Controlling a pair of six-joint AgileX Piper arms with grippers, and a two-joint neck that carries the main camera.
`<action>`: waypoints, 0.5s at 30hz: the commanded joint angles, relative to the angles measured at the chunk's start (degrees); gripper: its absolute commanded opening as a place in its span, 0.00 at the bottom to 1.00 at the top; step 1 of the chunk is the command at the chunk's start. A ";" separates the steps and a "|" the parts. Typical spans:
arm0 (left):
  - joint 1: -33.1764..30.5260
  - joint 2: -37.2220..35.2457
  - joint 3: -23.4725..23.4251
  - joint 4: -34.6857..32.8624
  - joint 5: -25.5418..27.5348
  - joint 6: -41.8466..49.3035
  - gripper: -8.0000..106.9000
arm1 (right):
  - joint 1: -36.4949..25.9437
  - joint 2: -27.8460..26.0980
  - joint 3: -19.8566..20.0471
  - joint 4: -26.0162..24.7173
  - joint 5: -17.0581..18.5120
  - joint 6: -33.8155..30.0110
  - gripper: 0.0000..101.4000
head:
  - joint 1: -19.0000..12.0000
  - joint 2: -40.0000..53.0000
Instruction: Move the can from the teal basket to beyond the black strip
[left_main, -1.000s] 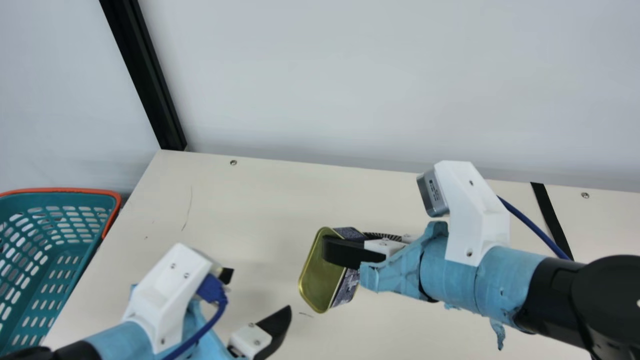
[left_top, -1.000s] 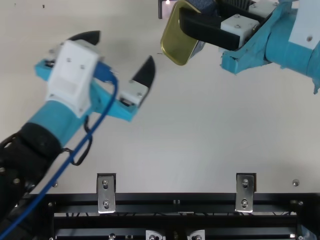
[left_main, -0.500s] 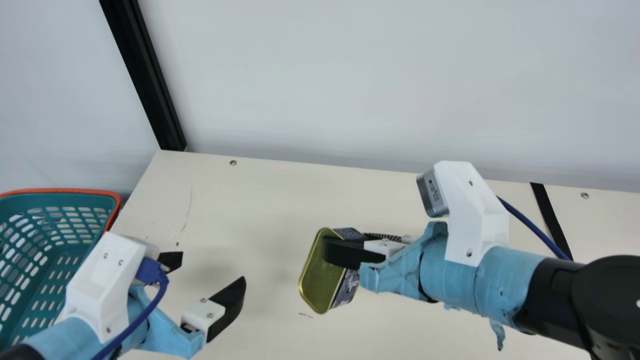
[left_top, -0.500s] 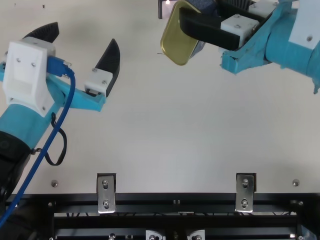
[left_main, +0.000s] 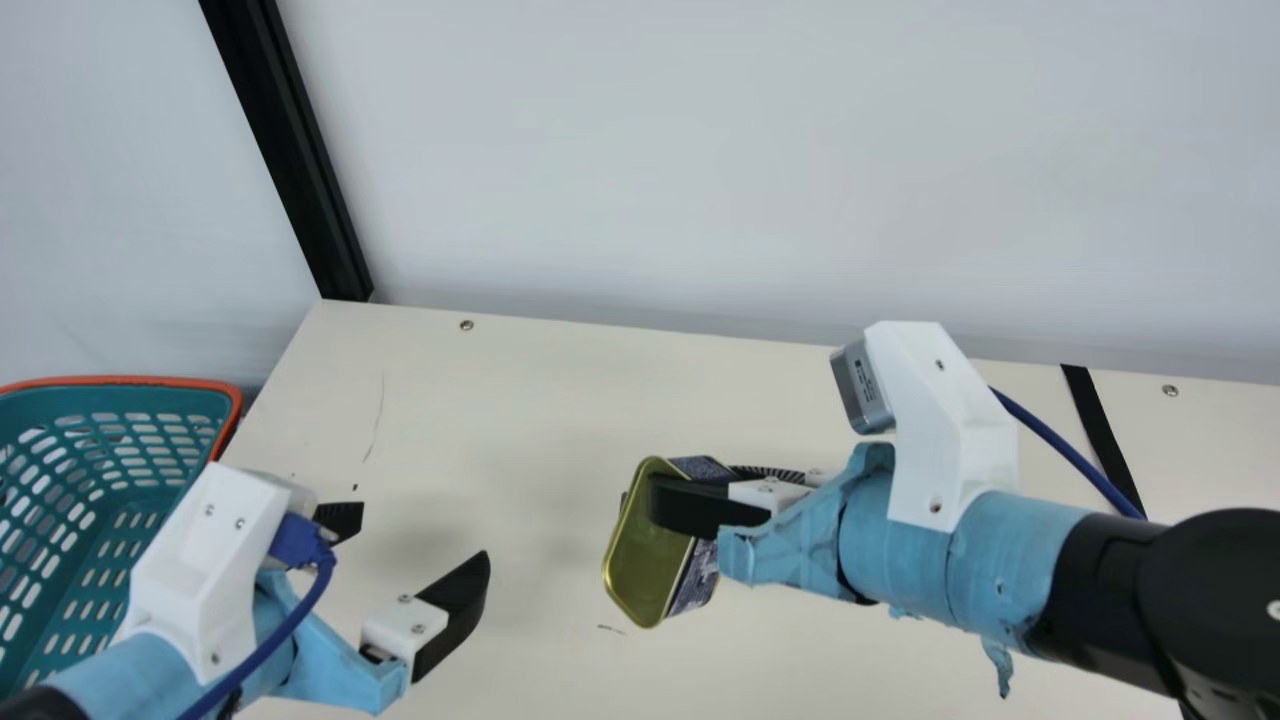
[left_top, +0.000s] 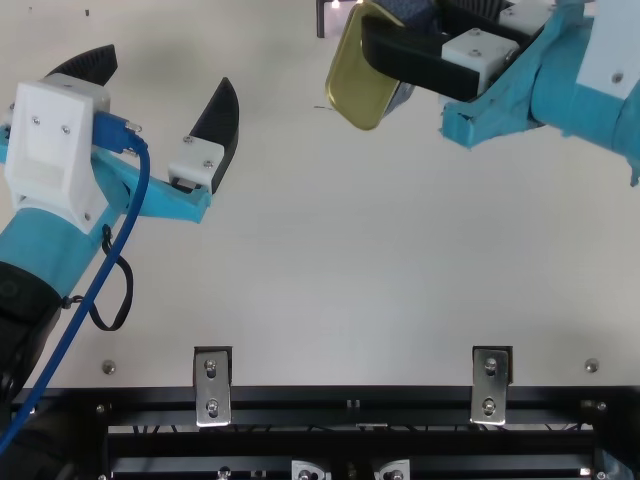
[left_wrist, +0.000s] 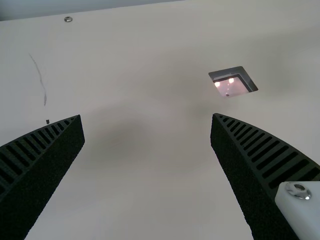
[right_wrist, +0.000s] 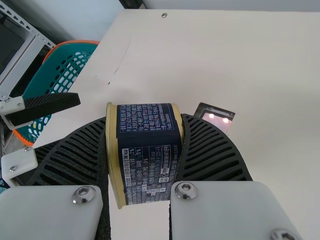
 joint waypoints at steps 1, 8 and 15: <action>0.00 0.00 0.00 0.00 0.00 0.00 0.85 | 0.00 0.00 0.00 0.00 0.00 0.00 0.00 | -0.51 -0.11; 0.00 0.00 0.00 0.00 0.00 0.00 0.85 | 0.00 0.00 0.00 0.00 0.00 0.00 0.00 | -0.58 -0.74; 0.00 0.00 0.00 0.00 0.00 0.00 0.85 | -0.09 -0.11 -0.35 -2.16 -0.55 1.81 0.00 | -1.07 -3.72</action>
